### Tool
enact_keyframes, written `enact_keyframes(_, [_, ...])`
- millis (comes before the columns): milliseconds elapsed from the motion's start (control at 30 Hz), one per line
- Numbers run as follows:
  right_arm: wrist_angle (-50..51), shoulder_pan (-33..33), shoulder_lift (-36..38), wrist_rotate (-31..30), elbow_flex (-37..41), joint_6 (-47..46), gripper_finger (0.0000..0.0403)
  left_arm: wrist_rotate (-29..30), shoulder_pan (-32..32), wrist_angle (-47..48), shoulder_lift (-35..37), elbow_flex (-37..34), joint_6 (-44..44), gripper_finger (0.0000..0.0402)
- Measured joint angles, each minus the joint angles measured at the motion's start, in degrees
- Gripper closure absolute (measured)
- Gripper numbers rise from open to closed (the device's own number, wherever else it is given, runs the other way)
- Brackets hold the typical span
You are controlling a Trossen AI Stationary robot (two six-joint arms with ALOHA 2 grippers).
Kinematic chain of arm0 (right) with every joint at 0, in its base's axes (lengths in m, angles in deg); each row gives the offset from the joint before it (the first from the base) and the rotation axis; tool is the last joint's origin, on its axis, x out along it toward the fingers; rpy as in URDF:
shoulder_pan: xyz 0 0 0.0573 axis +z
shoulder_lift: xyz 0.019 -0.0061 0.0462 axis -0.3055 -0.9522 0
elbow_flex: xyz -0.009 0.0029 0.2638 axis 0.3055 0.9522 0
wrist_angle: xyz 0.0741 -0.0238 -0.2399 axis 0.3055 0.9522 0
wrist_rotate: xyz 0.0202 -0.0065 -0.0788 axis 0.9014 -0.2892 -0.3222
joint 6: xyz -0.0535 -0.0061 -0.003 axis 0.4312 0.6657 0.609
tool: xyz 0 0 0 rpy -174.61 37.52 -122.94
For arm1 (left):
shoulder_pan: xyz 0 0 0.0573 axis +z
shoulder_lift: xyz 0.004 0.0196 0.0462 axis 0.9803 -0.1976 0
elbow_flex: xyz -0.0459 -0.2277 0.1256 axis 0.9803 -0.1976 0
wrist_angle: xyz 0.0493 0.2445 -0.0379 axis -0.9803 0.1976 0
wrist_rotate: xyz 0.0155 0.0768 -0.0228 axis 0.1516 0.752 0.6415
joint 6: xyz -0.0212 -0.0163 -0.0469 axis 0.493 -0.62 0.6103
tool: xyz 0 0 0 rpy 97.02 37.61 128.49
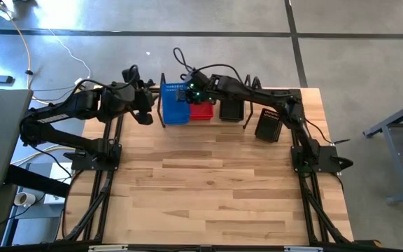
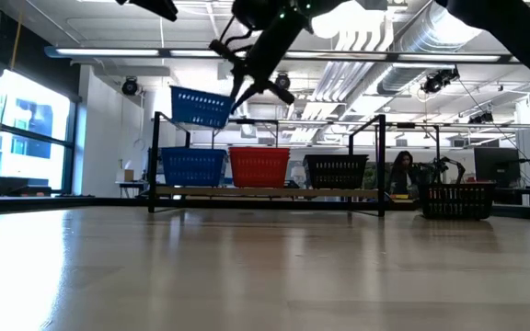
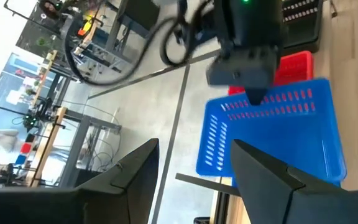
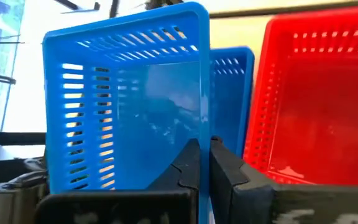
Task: Stack baskets on shelf by color
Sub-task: Stack the blue bin on top of the blue bin on the shelf
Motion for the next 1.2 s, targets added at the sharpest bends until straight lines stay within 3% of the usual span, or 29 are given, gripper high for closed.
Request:
enact_keyframes(567, [-2.3, 0.1, -4.8, 0.5, 0.0, -2.4, 0.0403, -0.7, 0.0, 0.0, 0.0, 0.0, 0.6, 0.0213])
enact_keyframes(1200, [-1.3, -1.5, -5.1, 1.0, 0.2, -1.9, 0.0402, -1.3, 0.0, 0.0, 0.0, 0.0, 0.4, 0.0213])
